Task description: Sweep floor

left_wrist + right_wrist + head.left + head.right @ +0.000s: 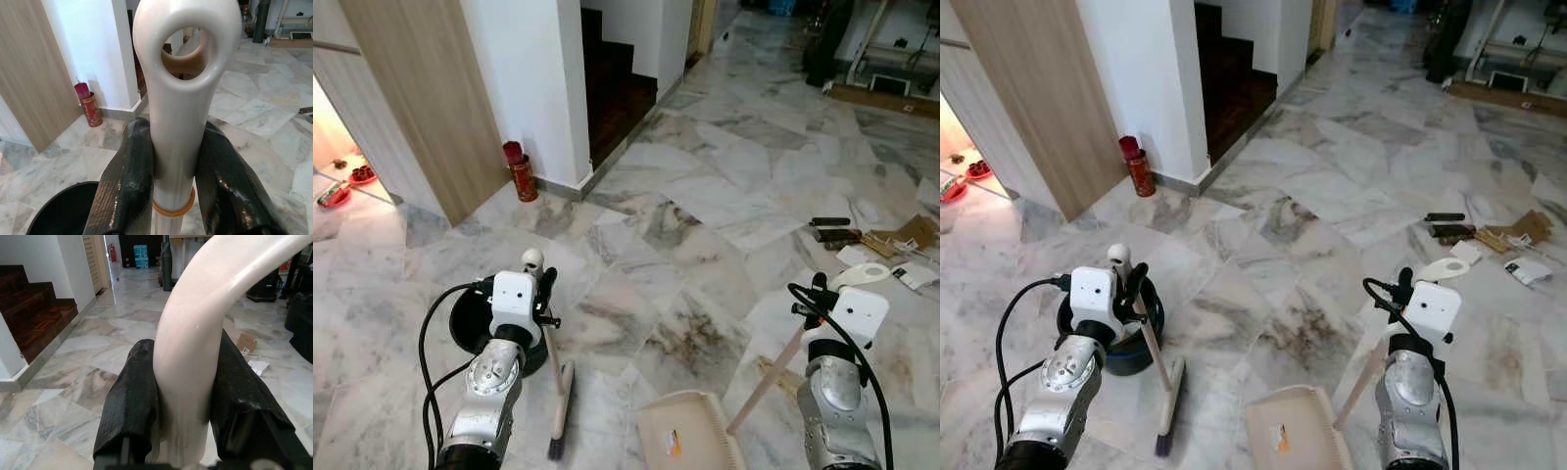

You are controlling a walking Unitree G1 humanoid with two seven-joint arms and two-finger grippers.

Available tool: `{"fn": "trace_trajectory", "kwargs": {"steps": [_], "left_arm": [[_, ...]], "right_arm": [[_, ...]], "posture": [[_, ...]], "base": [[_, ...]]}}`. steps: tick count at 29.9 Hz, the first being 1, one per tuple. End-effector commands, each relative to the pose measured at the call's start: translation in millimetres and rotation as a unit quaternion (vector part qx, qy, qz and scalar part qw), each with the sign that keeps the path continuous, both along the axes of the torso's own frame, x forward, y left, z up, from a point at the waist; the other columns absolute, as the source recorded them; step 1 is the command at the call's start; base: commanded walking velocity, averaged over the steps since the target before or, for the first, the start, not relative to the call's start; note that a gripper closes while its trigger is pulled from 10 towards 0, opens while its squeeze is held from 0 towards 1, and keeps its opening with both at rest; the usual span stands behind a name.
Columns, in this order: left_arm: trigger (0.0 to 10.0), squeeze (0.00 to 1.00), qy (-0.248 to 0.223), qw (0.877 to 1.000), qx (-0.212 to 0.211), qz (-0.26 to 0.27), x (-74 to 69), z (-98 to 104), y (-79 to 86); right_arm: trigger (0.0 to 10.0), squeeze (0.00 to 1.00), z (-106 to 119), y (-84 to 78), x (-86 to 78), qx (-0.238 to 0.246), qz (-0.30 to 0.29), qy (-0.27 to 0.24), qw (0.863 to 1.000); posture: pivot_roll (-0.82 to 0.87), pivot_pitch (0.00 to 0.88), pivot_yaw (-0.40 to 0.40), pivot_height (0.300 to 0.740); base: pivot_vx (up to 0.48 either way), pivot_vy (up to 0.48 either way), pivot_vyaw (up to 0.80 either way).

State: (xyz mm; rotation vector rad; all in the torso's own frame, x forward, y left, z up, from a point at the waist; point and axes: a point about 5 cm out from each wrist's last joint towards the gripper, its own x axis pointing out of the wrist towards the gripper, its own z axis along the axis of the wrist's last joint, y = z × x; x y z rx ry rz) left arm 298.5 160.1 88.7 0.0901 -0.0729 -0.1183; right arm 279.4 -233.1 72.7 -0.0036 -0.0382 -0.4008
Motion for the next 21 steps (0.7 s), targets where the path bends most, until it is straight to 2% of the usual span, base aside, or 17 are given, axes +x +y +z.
{"fn": "trace_trajectory", "kwargs": {"steps": [1, 5, 8, 11, 14, 21], "left_arm": [[10.0, 0.0, -0.024, 1.0, 0.012, 0.001, 3.7, 10.0, 2.8], [10.0, 0.0, -0.021, 1.0, 0.012, 0.008, 2.2, 7.7, 5.1], [10.0, 0.0, -0.021, 1.0, 0.009, 0.009, 1.5, 7.3, 4.8], [10.0, 0.0, -0.023, 1.0, 0.009, 0.011, 0.6, 7.5, 4.2], [10.0, 0.0, -0.022, 1.0, 0.011, 0.014, -0.6, 6.3, 4.6], [10.0, 0.0, -0.02, 1.0, 0.007, 0.018, -1.3, 4.6, 4.6]], "right_arm": [[10.0, 0.0, 5.7, 5.5, 4.4, -0.002, 0.007, -0.016, 1.0], [10.0, 0.0, 9.3, 12.3, 8.1, -0.006, 0.029, -0.025, 0.999], [10.0, 0.0, 9.7, 12.6, 8.4, -0.009, 0.03, -0.025, 0.999], [10.0, 0.0, 9.8, 11.9, 8.7, -0.008, 0.03, -0.025, 0.999], [10.0, 0.0, 9.4, 11.1, 8.7, -0.01, 0.031, -0.023, 0.999], [10.0, 0.0, 9.2, 8.1, 8.5, -0.013, 0.032, -0.022, 0.999]], "posture": [[0.0, 0.0, 0.017, 0.74], [0.0, 0.0, 0.008, 0.74], [0.0, 0.0, 0.004, 0.74], [0.01, 0.0, -0.003, 0.74], [0.01, 0.0, -0.003, 0.74], [0.0, 0.0, -0.009, 0.74]], "base": [[0.0, -0.409, -0.79], [0.0, -0.312, -0.79], [0.0, -0.279, -0.79], [0.0, 0.0, -0.79], [0.0, -0.438, -0.79], [0.0, 0.0, -0.76]]}}
